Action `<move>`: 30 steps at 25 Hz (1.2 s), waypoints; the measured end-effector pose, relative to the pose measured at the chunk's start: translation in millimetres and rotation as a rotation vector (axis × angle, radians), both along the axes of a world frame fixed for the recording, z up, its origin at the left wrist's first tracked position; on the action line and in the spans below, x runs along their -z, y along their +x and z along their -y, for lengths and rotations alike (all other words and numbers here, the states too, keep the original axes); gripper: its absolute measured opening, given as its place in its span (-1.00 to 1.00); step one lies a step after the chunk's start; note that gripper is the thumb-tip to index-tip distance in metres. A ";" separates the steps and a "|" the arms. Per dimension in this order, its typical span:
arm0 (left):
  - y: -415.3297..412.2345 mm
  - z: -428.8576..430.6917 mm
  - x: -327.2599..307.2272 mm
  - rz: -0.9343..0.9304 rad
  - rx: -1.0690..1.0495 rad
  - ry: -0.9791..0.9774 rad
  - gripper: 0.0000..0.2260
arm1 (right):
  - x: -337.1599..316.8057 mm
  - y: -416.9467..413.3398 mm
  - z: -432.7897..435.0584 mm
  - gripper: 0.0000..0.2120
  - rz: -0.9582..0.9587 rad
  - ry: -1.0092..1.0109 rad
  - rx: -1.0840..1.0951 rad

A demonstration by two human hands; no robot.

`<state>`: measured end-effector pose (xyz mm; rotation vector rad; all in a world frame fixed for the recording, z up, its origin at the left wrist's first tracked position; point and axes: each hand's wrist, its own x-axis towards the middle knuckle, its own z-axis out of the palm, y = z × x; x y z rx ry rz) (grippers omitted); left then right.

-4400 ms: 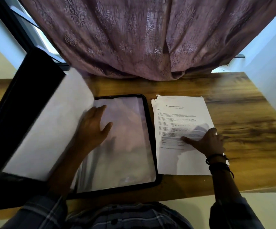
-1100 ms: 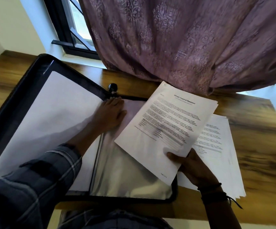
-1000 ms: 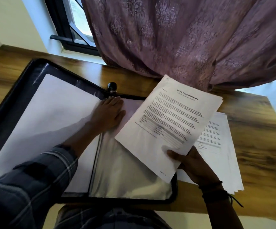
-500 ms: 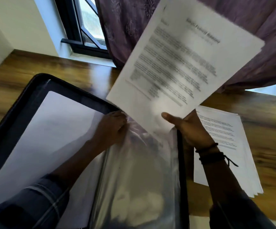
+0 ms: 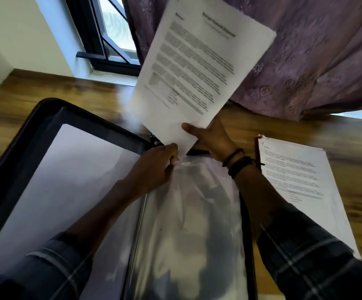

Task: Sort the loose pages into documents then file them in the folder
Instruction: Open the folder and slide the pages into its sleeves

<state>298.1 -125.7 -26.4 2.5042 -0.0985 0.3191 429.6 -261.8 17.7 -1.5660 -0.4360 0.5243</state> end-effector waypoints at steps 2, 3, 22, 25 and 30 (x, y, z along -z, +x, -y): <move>-3.8 0.2 1.1 0.016 -0.038 -0.024 -0.84 | 5.5 1.5 8.9 -0.56 -0.041 -0.052 -0.084; -5.3 0.3 1.2 0.024 -0.045 -0.032 -0.83 | 8.1 3.3 16.1 -0.55 -0.073 -0.091 -0.108; 27.8 12.1 -3.4 -0.125 -0.043 -0.077 -0.67 | 18.7 53.6 88.2 -0.46 -0.288 -0.012 -0.193; 28.0 2.9 0.8 -0.188 -0.062 0.028 -0.70 | 25.1 57.5 91.5 -0.45 -0.310 -0.005 -0.197; 27.8 -8.1 10.7 -0.127 -0.135 0.101 -0.75 | 37.4 61.4 95.8 -0.51 -0.373 -0.225 -0.251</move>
